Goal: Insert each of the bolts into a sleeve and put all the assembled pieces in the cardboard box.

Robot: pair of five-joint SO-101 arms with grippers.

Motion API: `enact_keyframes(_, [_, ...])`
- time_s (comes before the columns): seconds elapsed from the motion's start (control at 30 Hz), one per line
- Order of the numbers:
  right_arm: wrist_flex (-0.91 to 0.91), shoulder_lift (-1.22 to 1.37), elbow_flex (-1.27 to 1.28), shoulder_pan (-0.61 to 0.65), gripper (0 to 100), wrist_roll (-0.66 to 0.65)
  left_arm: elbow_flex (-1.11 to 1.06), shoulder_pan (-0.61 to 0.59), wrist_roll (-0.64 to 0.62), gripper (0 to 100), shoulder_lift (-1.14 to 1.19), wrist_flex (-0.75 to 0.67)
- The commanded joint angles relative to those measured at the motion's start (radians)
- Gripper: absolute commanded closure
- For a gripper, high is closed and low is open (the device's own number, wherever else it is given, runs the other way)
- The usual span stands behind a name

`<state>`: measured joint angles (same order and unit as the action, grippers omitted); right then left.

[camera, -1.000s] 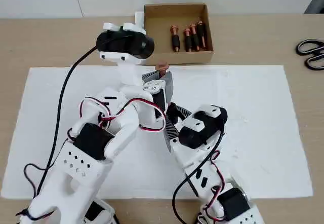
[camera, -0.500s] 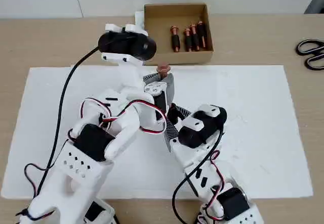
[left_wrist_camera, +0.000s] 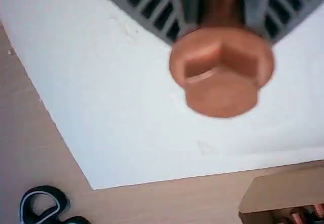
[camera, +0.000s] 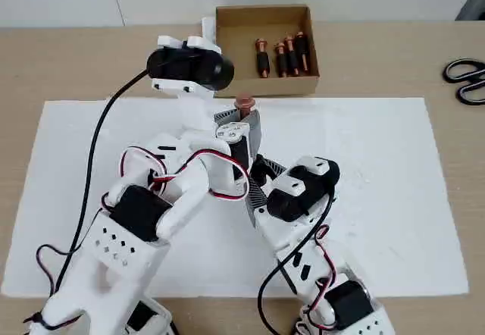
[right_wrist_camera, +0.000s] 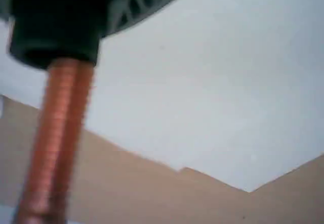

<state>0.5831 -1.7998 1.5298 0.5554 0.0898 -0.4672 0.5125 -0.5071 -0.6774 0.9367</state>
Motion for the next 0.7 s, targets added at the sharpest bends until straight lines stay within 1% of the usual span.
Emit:
enact_keyframes(0.0, [-0.024,-0.016,-0.006,-0.002,99.5,0.011,0.005,0.009,-0.008,99,-0.009,-0.014])
enact_keyframes(0.5, [-0.022,-0.015,-0.006,0.013,99.5,0.011,0.005,0.008,-0.005,99,-0.009,-0.017])
enact_keyframes(0.67, [-0.022,-0.015,-0.006,0.010,99.5,0.011,-0.038,0.008,-0.003,99,-0.009,-0.015])
